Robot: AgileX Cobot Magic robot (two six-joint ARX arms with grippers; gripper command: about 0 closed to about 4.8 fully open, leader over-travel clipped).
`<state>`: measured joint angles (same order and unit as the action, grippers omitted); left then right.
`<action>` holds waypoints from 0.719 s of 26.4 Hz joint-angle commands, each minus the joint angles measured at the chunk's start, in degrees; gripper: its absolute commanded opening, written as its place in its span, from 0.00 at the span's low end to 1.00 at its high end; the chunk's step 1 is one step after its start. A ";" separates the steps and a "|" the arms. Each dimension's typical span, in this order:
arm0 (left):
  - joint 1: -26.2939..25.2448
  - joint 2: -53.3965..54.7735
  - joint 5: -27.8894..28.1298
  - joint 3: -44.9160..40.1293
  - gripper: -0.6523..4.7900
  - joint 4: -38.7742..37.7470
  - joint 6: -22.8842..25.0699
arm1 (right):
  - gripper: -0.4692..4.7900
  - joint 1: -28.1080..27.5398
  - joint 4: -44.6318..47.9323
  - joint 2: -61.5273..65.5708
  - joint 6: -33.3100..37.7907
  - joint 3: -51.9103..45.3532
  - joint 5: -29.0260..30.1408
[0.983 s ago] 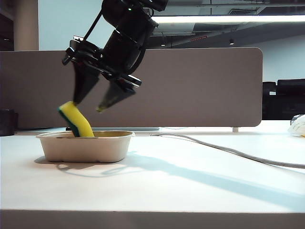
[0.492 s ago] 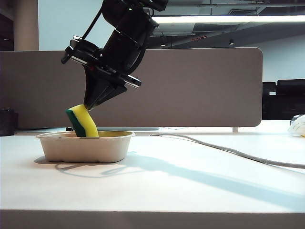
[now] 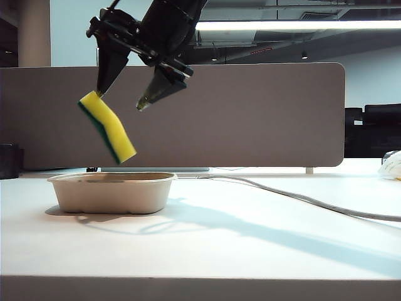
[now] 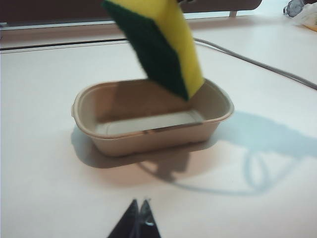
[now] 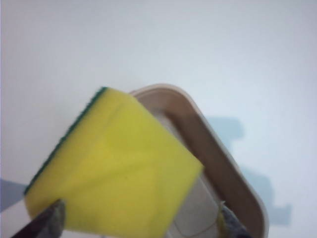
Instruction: Pick up the cleaning sponge from the table and place it into the paper lunch box.
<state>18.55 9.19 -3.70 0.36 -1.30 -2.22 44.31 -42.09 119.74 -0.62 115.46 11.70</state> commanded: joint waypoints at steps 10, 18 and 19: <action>0.00 -0.15 -0.20 0.07 0.11 0.50 0.07 | 0.56 0.42 1.57 -0.66 -0.85 0.09 -4.17; 0.00 -0.26 -0.17 0.07 0.11 0.50 0.07 | 0.58 0.98 0.17 -0.61 -1.07 0.04 -2.78; 0.00 -0.28 -0.20 0.07 0.11 0.50 0.07 | 0.47 1.01 0.24 -0.63 -1.09 0.04 -2.73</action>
<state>18.55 8.91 -3.68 0.36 -1.30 -2.22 44.97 -42.50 119.48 -1.52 115.24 8.71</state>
